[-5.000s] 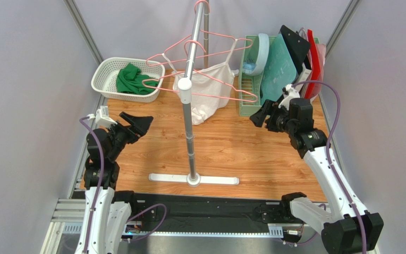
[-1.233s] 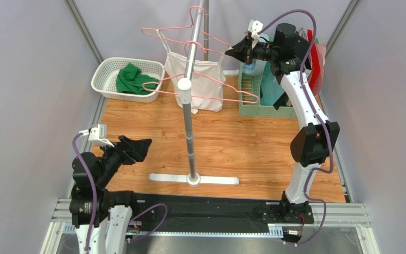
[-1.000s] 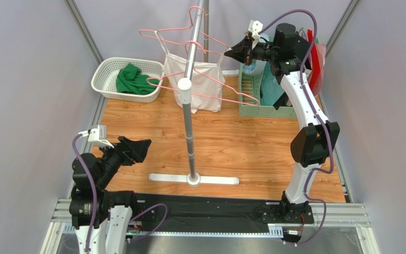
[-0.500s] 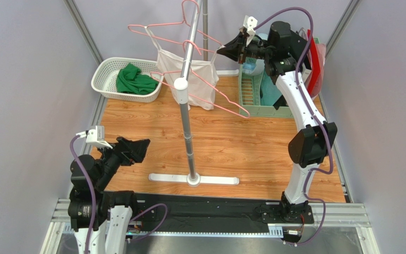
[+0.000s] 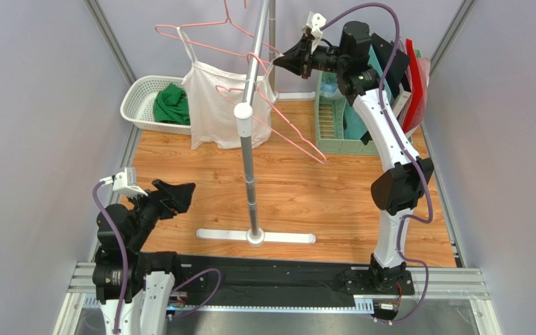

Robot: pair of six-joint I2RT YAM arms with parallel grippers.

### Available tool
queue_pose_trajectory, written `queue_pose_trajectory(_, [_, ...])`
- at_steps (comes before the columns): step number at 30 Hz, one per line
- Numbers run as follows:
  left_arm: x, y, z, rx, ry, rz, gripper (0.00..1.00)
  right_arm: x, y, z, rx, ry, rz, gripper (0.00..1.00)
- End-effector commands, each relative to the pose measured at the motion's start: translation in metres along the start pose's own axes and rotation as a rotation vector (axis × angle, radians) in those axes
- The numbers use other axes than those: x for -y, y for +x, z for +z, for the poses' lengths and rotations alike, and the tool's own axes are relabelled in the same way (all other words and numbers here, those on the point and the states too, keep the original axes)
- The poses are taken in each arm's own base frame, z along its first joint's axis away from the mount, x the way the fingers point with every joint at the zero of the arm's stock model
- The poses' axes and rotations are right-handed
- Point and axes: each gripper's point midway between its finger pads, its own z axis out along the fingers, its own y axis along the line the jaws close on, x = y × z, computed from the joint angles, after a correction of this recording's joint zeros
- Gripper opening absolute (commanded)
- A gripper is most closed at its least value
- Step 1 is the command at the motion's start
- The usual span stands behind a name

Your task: Remove the tank top from the hanger

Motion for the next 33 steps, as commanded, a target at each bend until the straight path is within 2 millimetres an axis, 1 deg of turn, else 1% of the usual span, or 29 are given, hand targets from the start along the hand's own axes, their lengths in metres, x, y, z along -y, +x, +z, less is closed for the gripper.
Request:
queue_pose_trajectory(1, [0.006,-0.01,0.011,0.019,0.021,-0.054,0.91,0.004,0.011,0.001,-0.022,0.024,0.038,0.0])
queue_pose_trajectory(4, [0.011,-0.014,0.019,0.006,0.047,-0.062,0.89,0.002,0.03,0.0,-0.05,0.026,0.067,0.0])
queue_pose_trajectory(5, [0.013,-0.015,0.021,0.005,0.059,-0.061,0.89,0.0,0.033,-0.001,-0.055,0.022,0.074,0.0])
queue_pose_trajectory(6, [0.016,-0.018,0.024,0.012,0.071,-0.056,0.88,-0.002,0.044,-0.002,-0.07,0.017,0.097,0.0])
queue_pose_trajectory(8, [0.017,-0.02,0.029,0.003,0.084,-0.057,0.88,-0.008,0.048,-0.006,-0.074,0.001,0.115,0.0])
queue_pose_trajectory(9, [0.02,-0.023,0.031,0.011,0.096,-0.051,0.88,-0.011,0.053,-0.007,-0.081,-0.005,0.129,0.0])
queue_pose_trajectory(10, [0.02,-0.024,0.035,0.005,0.094,-0.053,0.88,-0.015,0.064,-0.007,-0.097,-0.012,0.156,0.0])
queue_pose_trajectory(11, [0.02,-0.027,0.036,0.009,0.097,-0.051,0.88,-0.017,0.07,-0.008,-0.104,-0.014,0.173,0.0])
queue_pose_trajectory(12, [0.023,-0.031,0.039,0.021,0.109,-0.048,0.88,-0.02,0.072,-0.008,-0.107,-0.016,0.19,0.0])
queue_pose_trajectory(13, [0.022,-0.033,0.043,0.017,0.107,-0.056,0.88,-0.024,0.085,-0.01,-0.125,-0.014,0.225,0.0])
queue_pose_trajectory(16, [0.025,-0.043,0.057,0.039,0.132,-0.06,0.88,-0.029,0.099,-0.014,-0.151,0.007,0.288,0.0])
queue_pose_trajectory(17, [0.024,-0.043,0.062,0.042,0.132,-0.062,0.88,-0.035,0.113,-0.016,-0.17,0.006,0.331,0.0])
queue_pose_trajectory(18, [0.023,-0.049,0.07,0.057,0.134,-0.06,0.88,-0.039,0.118,-0.018,-0.179,0.006,0.354,0.0])
queue_pose_trajectory(19, [0.022,-0.051,0.075,0.062,0.135,-0.055,0.86,-0.044,0.117,-0.02,-0.176,0.007,0.387,0.0])
queue_pose_trajectory(20, [0.019,-0.051,0.082,0.066,0.136,-0.051,0.85,-0.054,0.131,-0.023,-0.194,-0.003,0.438,0.0])
queue_pose_trajectory(21, [0.018,-0.059,0.092,0.098,0.145,-0.04,0.83,-0.058,0.134,-0.025,-0.196,-0.008,0.463,0.0])
queue_pose_trajectory(22, [0.01,-0.057,0.1,0.104,0.131,-0.034,0.84,-0.063,0.129,-0.025,-0.185,-0.008,0.484,0.0])
queue_pose_trajectory(23, [0.004,-0.058,0.107,0.114,0.117,-0.035,0.83,-0.067,0.134,-0.028,-0.192,-0.008,0.502,0.0])
queue_pose_trajectory(24, [-0.008,-0.061,0.119,0.135,0.071,-0.039,0.83,-0.074,0.145,-0.031,-0.211,-0.011,0.532,0.0])
queue_pose_trajectory(25, [-0.016,-0.059,0.128,0.145,0.057,-0.038,0.83,-0.078,0.149,-0.033,-0.218,-0.012,0.544,0.0])
queue_pose_trajectory(26, [-0.021,-0.058,0.136,0.147,0.05,-0.041,0.83,-0.082,0.147,-0.035,-0.218,-0.017,0.541,0.0])
queue_pose_trajectory(27, [-0.023,-0.059,0.15,0.149,0.072,-0.026,0.8,-0.087,0.152,-0.037,-0.226,-0.02,0.549,0.0])
queue_pose_trajectory(28, [-0.027,-0.055,0.158,0.141,0.08,-0.024,0.79,-0.088,0.151,-0.038,-0.224,-0.023,0.545,0.0])
queue_pose_trajectory(29, [-0.023,-0.062,0.165,0.171,0.108,-0.013,0.79,-0.089,0.15,-0.038,-0.225,-0.023,0.545,0.0])
queue_pose_trajectory(30, [-0.032,-0.052,0.179,0.133,0.102,-0.013,0.77,-0.086,0.149,-0.038,-0.224,-0.02,0.539,0.0])
queue_pose_trajectory(32, [-0.028,-0.059,0.19,0.147,0.138,0.017,0.75,-0.085,0.152,-0.038,-0.23,-0.022,0.559,0.0])
queue_pose_trajectory(33, [-0.03,-0.054,0.199,0.122,0.15,0.035,0.74,-0.084,0.154,-0.038,-0.233,-0.02,0.569,0.0])
